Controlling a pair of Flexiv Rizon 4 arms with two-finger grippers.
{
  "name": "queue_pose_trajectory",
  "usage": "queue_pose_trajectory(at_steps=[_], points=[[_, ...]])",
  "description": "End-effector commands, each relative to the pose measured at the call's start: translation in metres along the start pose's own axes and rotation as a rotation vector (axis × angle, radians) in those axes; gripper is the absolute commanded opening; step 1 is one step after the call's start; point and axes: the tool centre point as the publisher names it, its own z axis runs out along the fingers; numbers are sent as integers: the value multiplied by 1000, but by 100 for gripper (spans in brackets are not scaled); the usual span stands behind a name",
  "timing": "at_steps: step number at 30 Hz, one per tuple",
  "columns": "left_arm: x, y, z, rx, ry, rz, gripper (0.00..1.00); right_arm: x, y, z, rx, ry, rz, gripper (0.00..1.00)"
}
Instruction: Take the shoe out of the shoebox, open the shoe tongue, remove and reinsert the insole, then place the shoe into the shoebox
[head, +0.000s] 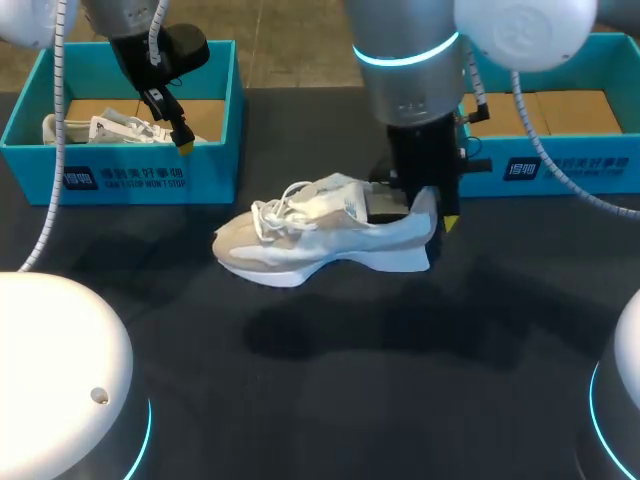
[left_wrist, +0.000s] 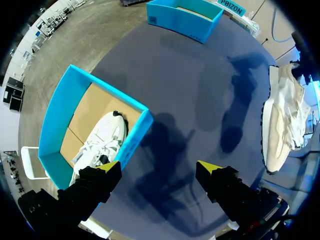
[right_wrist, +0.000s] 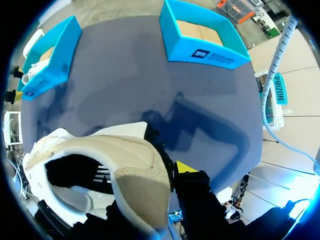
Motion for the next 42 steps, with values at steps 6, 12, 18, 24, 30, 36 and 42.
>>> queue_pose_trajectory(at_steps=[6,12,18,24,30,36,42], points=[[1,1,0,1,-2,1,100,0,0,0,2,3,0,0],[1,1,0,1,-2,1,100,0,0,0,2,3,0,0],[1,1,0,1,-2,1,100,4,0,8,-41,2,4,0],[1,1,0,1,-2,1,100,15,-3,34,-34,-14,-2,0],[1,1,0,1,-2,1,100,24,-3,64,-34,-25,11,0],[1,1,0,1,-2,1,100,33,7,93,-42,20,35,0],[1,1,0,1,-2,1,100,42,13,119,-60,0,85,0]])
